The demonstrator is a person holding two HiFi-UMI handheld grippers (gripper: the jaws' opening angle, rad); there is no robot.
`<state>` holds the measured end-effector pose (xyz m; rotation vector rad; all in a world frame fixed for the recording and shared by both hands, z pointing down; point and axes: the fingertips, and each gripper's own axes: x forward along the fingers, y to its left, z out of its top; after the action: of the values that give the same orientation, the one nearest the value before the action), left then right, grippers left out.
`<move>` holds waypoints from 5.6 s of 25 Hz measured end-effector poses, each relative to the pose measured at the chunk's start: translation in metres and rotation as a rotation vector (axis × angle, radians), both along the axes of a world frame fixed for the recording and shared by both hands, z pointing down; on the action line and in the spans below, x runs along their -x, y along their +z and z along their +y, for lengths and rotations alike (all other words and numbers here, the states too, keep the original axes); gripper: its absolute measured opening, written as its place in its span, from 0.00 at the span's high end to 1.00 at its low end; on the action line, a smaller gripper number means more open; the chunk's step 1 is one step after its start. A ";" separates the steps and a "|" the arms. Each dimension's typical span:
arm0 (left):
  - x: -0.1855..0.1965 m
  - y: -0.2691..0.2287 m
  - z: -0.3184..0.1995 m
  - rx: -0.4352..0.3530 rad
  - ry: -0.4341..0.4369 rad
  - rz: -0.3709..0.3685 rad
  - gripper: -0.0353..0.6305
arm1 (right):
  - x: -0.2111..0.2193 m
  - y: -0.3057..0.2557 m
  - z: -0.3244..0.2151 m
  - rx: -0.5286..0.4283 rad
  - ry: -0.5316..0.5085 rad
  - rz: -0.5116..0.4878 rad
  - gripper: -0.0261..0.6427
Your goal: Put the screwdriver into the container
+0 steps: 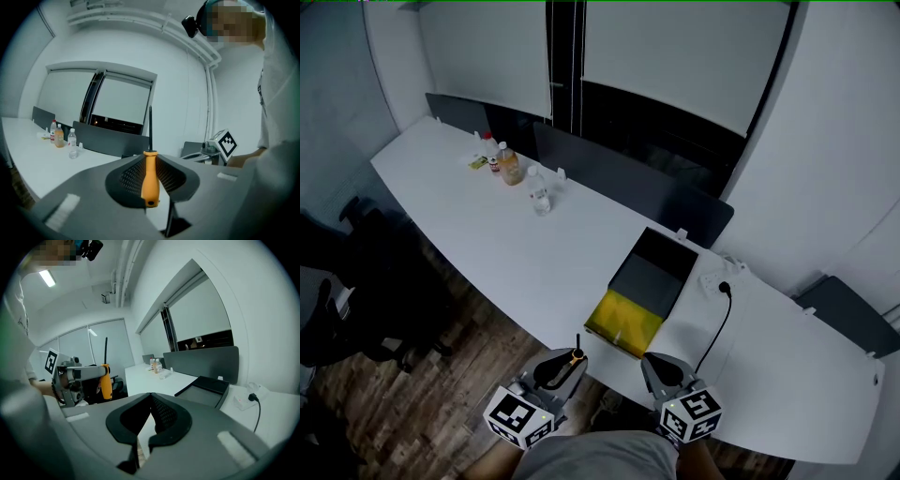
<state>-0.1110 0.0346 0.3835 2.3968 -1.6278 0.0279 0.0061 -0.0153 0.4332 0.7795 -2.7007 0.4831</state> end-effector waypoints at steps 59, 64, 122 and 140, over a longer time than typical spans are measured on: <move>-0.045 0.072 -0.149 0.209 0.405 -0.176 0.85 | -0.033 0.027 -0.092 0.111 0.283 0.009 0.94; -0.055 0.083 -0.152 0.203 0.456 -0.268 0.85 | -0.035 0.033 -0.089 0.127 0.297 0.014 0.94; -0.086 0.273 -0.162 0.620 0.829 -0.803 0.84 | -0.044 0.071 -0.090 0.226 0.317 0.006 0.94; -0.093 0.292 -0.162 0.704 0.859 -0.815 0.84 | -0.049 0.073 -0.091 0.229 0.329 -0.009 0.94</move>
<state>-0.0178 -0.1278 0.6754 2.3353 -0.4256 1.5699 0.0549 -0.1067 0.5058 1.1578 -2.4714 0.8537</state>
